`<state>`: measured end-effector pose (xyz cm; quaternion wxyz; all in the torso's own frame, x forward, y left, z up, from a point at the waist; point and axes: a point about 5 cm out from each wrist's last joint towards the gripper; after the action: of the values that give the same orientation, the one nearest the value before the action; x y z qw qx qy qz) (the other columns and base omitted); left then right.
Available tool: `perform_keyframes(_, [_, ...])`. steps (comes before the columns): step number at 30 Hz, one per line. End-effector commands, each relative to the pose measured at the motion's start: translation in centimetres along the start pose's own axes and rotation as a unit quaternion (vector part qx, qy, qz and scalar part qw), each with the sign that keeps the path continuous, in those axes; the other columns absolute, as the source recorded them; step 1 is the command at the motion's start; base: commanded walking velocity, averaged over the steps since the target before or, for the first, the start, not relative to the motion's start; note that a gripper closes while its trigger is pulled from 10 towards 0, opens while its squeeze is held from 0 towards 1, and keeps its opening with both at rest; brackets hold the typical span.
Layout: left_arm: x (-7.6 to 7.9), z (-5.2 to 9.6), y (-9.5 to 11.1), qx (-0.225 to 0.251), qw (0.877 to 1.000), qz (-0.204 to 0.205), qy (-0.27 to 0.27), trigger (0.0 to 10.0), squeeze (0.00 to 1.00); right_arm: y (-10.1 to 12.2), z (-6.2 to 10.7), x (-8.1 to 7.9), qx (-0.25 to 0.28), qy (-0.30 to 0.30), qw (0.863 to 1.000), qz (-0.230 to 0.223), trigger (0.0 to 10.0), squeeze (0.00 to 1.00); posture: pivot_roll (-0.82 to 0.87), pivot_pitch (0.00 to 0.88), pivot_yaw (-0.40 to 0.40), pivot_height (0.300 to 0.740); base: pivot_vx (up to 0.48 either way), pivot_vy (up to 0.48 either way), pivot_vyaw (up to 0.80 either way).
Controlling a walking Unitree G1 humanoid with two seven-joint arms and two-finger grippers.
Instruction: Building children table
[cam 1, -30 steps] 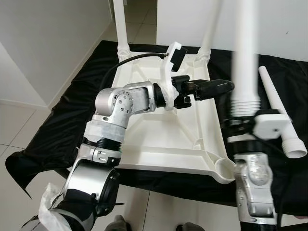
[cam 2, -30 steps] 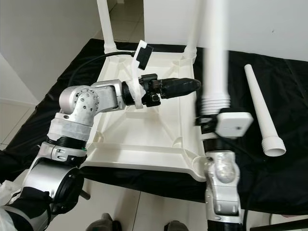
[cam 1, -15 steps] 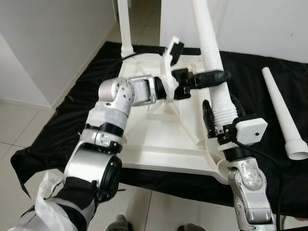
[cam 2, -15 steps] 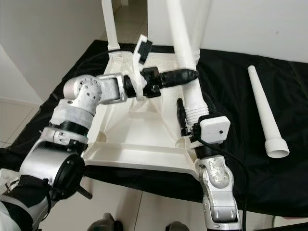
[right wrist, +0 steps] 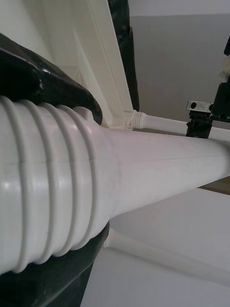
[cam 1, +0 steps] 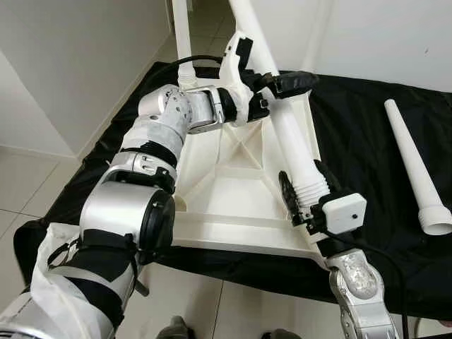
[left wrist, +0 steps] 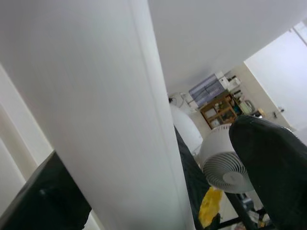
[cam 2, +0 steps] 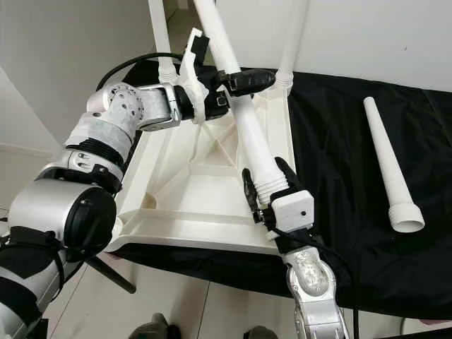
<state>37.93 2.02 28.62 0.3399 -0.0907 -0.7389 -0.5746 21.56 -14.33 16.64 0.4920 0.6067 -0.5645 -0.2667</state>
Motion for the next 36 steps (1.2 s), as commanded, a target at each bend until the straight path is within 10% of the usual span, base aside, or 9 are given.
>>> perform_keyframes(1, [0.9,0.0,1.8,0.025,1.0,-0.001,-0.015,4.9,0.0,-0.5,0.3,-0.1,-0.013,0.014,1.0,0.007,10.0,0.0,-0.03,0.0,0.077,0.74,0.0,0.0,0.0])
perform_keyframes(4, [0.8,0.0,1.9,0.029,1.0,0.004,-0.01,2.7,0.0,-0.7,0.4,0.1,-0.016,0.015,1.0,0.01,10.0,0.0,-0.03,0.0,0.077,0.74,0.0,0.0,0.0])
perform_keyframes(5, [0.7,0.0,2.0,0.03,1.0,0.006,-0.003,0.0,0.0,-0.7,0.4,0.3,-0.018,0.016,1.0,0.012,10.0,0.0,-0.03,0.0,0.078,0.74,0.0,0.0,0.0])
perform_keyframes(18, [0.3,-0.3,2.3,0.049,0.998,0.023,0.014,0.0,0.0,-0.8,-0.4,1.1,-0.014,0.035,0.999,0.025,10.0,0.0,-0.04,0.0,0.056,0.74,0.0,0.0,0.0])
perform_keyframes(19, [0.3,-0.4,2.3,0.052,0.998,0.026,0.016,0.0,0.0,-0.9,-0.5,1.2,-0.015,0.035,0.999,0.023,10.0,0.85,-0.04,0.0,0.049,0.74,0.0,0.0,0.0])
perform_keyframes(20, [0.3,-0.4,2.3,0.052,0.998,0.026,0.016,0.0,0.0,-0.9,-0.5,1.2,-0.015,0.035,0.999,0.023,10.0,0.85,-0.04,0.0,0.049,0.74,0.0,0.0,0.0])
perform_keyframes(22, [0.3,-0.4,2.3,0.049,0.999,0.018,0.014,2.0,0.0,-1.0,-0.6,1.3,-0.016,0.036,0.999,0.016,10.0,1.0,-0.04,0.0,0.043,0.74,0.0,0.0,0.0])
perform_keyframes(23, [0.3,-0.4,2.3,0.049,0.999,0.016,0.015,10.0,0.0,-1.2,-0.7,1.3,-0.018,0.036,0.999,0.01,10.0,1.0,-0.04,0.0,0.037,0.74,0.0,0.0,0.0])
perform_keyframes(36, [0.0,-0.3,3.1,0.07,0.995,-0.051,0.041,10.0,0.0,-1.5,-0.7,2.6,-0.026,0.008,0.999,-0.017,10.0,1.0,-0.04,0.0,0.031,0.74,0.0,0.0,0.0])
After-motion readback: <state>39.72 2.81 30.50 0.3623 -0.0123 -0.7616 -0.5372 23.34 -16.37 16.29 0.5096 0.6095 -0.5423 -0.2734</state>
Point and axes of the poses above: a point about 5 cm out from each wrist's last joint towards the gripper, its own z axis pointing back from the gripper into the wrist, its own y axis along the axis of the wrist's last joint, x = y × z, and after that the axes turned 4 degrees about -z, right-handed
